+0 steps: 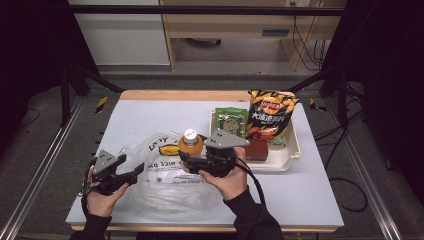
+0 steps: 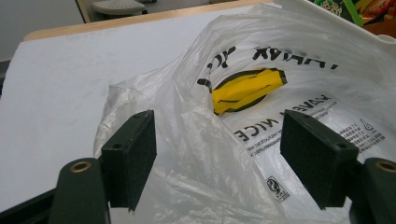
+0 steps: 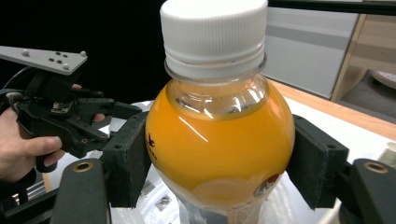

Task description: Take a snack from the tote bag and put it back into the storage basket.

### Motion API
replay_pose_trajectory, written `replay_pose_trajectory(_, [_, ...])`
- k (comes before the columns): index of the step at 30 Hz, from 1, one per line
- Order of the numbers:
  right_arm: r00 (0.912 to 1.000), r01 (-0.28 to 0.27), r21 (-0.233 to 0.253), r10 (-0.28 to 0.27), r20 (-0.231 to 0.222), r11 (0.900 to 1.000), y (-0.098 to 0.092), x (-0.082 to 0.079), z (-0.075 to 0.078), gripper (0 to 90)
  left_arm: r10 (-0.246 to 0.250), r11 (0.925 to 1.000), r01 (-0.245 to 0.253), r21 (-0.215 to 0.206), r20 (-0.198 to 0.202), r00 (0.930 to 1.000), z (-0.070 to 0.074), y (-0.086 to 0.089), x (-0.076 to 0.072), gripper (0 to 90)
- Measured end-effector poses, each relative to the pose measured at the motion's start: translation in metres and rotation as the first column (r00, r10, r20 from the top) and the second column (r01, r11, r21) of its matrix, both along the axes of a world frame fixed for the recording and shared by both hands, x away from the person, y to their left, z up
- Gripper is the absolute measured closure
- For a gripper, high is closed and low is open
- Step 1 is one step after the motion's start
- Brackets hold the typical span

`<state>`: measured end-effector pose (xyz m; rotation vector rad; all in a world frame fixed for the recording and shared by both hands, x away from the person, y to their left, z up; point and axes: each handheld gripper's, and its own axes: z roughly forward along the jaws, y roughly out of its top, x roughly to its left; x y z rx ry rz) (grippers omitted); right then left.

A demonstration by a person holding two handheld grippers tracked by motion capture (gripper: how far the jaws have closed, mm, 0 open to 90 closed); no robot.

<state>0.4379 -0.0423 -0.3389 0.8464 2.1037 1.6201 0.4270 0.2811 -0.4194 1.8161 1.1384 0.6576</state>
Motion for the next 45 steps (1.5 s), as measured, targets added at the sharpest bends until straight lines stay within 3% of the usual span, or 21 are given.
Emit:
replay_pose_trajectory(19, [0.9940, 0.105, -0.018, -0.105, 0.031, 0.994, -0.071, 0.008, 0.017, 30.4, 0.002, 1.0000, -0.002, -0.007, -0.003, 1.0000, 0.000, 0.000, 0.000, 26.4])
replay_pose_trajectory(29, [0.9875, 0.157, -0.031, -0.156, 0.024, 0.987, -0.106, 0.015, 0.011, 30.4, 0.000, 1.0000, 0.000, -0.003, -0.003, 1.0000, 0.000, -0.001, 0.000, 26.4])
replay_pose_trajectory(45, [0.9675, 0.253, -0.044, -0.252, 0.018, 0.967, -0.153, 0.025, 0.002, 30.4, 0.003, 1.0000, -0.003, -0.004, 0.001, 1.0000, 0.001, 0.000, -0.001, 26.4])
